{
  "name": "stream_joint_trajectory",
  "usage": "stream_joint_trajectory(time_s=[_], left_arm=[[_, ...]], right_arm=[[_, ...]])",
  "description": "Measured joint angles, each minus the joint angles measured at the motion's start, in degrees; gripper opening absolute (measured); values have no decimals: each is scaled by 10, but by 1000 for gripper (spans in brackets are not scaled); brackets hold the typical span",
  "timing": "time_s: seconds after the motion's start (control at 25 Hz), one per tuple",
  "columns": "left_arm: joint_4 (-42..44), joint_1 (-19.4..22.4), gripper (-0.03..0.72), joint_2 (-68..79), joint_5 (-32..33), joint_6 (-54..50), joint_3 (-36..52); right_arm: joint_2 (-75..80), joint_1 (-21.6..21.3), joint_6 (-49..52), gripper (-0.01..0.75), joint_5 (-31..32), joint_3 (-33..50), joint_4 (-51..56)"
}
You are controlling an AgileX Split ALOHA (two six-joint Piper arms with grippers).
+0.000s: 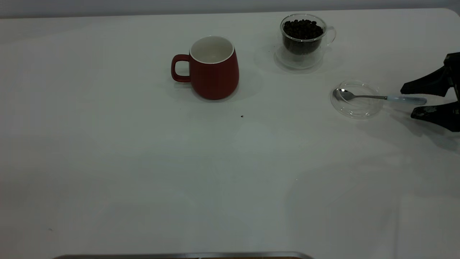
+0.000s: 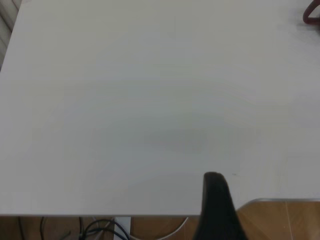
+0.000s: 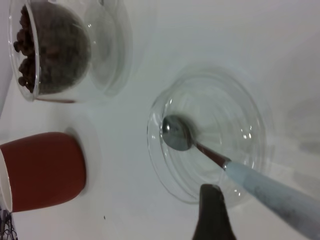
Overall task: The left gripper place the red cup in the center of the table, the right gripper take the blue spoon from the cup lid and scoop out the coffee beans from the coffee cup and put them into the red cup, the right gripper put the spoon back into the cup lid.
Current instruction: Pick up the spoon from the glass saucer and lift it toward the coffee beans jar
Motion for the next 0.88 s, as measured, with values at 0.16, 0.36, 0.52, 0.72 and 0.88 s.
stream_joint_trajectory(time_s=[0.16,0.36,0.52,0.72,0.88], left_arm=[[0,0,577,0,0,0,0],[0,0,577,0,0,-1,0],[0,0,577,0,0,-1,0],[0,0,577,0,0,-1,0],[0,0,577,0,0,-1,0]], right_arm=[[0,0,0,576,-1,-1,0],[0,1,0,563,-3,-2,0],[3,8,0,542,-1,-14,0],[20,13,2,533,14,-19,0],[25,13,2,515,23,-19,0]])
